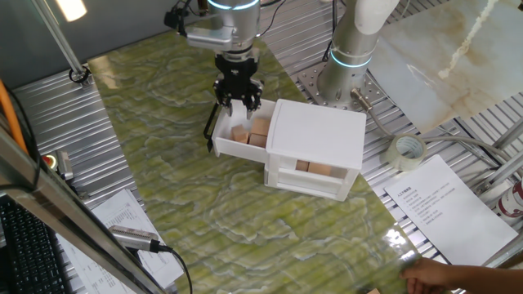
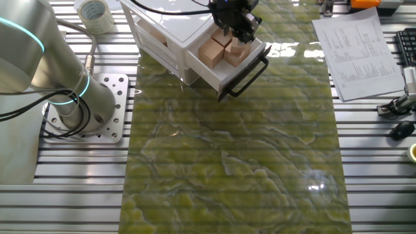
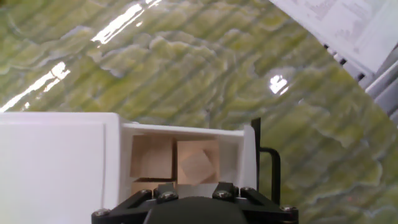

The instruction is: Take something out of a drawer

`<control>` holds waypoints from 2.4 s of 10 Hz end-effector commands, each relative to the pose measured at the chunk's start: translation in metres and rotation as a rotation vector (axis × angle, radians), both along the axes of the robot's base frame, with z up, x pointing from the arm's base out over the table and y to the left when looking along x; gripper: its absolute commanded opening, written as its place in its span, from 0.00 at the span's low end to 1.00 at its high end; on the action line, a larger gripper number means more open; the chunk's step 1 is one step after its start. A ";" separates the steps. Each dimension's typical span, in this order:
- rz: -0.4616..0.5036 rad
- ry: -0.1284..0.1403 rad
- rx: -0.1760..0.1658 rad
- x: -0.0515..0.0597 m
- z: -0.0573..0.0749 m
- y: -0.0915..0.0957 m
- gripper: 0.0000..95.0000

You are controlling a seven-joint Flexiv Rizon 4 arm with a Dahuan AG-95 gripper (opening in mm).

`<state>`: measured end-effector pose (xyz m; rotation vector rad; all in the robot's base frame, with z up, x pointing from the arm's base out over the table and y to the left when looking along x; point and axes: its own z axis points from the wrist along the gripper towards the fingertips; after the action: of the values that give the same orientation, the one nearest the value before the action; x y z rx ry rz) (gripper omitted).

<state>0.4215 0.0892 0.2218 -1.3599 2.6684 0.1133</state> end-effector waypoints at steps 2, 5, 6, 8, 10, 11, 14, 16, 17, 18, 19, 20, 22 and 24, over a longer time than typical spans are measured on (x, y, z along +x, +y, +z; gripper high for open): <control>0.043 0.020 0.003 -0.001 0.001 0.001 0.40; 0.096 0.034 -0.001 -0.001 0.001 0.001 0.40; 0.111 0.039 -0.018 -0.001 0.001 0.001 0.40; 0.117 0.039 -0.036 0.010 0.001 0.005 0.20; 0.136 0.037 -0.029 0.024 0.000 0.006 0.20; 0.140 0.038 -0.029 0.026 -0.002 0.006 0.20; 0.199 0.045 -0.025 0.023 -0.003 0.005 0.40; 0.224 0.034 -0.019 0.014 -0.009 0.002 0.40; 0.231 0.027 -0.016 0.014 -0.013 0.002 0.40; 0.241 0.017 -0.013 0.017 -0.017 0.005 0.40; 0.244 0.014 -0.012 0.019 -0.019 0.007 0.40; 0.247 0.011 -0.013 0.022 -0.021 0.010 0.60; 0.268 0.010 -0.014 0.023 -0.027 0.012 0.60; 0.275 0.005 -0.007 0.022 -0.031 0.011 0.60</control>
<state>0.4424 0.0995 0.1892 -1.7279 2.4667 0.1334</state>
